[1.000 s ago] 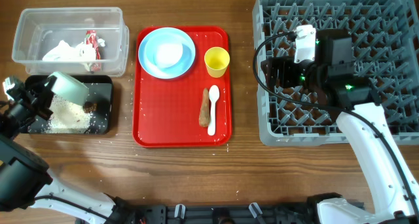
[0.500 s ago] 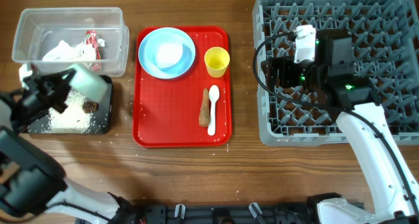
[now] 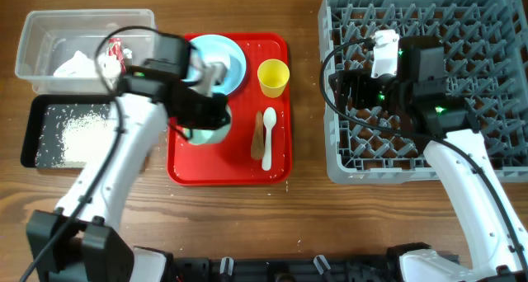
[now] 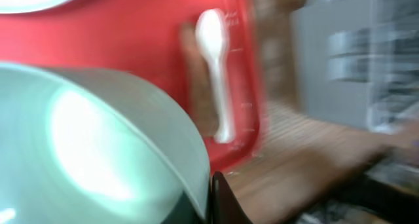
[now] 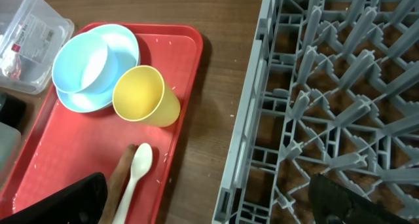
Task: Sort waste into correct bins and load items into the dishwasher rack
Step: 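Place the empty green bowl back on the red tray, then grasp the yellow cup with left gripper and lift it, then hand the yellow cup from left gripper to right gripper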
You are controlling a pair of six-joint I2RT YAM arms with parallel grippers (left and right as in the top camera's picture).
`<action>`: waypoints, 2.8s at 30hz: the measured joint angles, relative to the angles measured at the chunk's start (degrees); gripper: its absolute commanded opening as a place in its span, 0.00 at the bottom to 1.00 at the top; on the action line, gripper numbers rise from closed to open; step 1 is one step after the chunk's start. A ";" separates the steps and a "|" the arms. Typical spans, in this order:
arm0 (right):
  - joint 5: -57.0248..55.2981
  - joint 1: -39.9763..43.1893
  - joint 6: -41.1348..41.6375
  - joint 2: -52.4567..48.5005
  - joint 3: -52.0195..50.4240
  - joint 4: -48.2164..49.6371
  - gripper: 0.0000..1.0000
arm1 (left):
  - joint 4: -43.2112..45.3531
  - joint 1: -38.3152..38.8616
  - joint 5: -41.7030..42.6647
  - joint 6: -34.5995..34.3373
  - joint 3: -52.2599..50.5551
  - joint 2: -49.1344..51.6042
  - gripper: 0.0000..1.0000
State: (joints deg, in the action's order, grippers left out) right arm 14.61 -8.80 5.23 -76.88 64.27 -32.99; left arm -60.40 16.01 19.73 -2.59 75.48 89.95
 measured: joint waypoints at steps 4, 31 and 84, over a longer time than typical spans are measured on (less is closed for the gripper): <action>0.00 0.00 0.15 0.00 0.00 -0.70 1.00 | 4.39 8.26 -13.68 -2.60 -3.06 0.37 0.04; -0.04 0.00 0.15 0.00 0.00 -2.45 1.00 | 20.24 9.73 -23.02 -6.38 -1.92 10.99 0.77; 58.73 -0.04 3.80 -12.55 0.28 42.14 1.00 | 32.22 -10.27 68.72 -14.53 3.23 15.98 0.04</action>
State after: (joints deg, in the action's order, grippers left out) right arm 73.34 -8.84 9.04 -89.43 64.55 9.15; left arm -28.18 5.74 88.44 -17.12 78.72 105.93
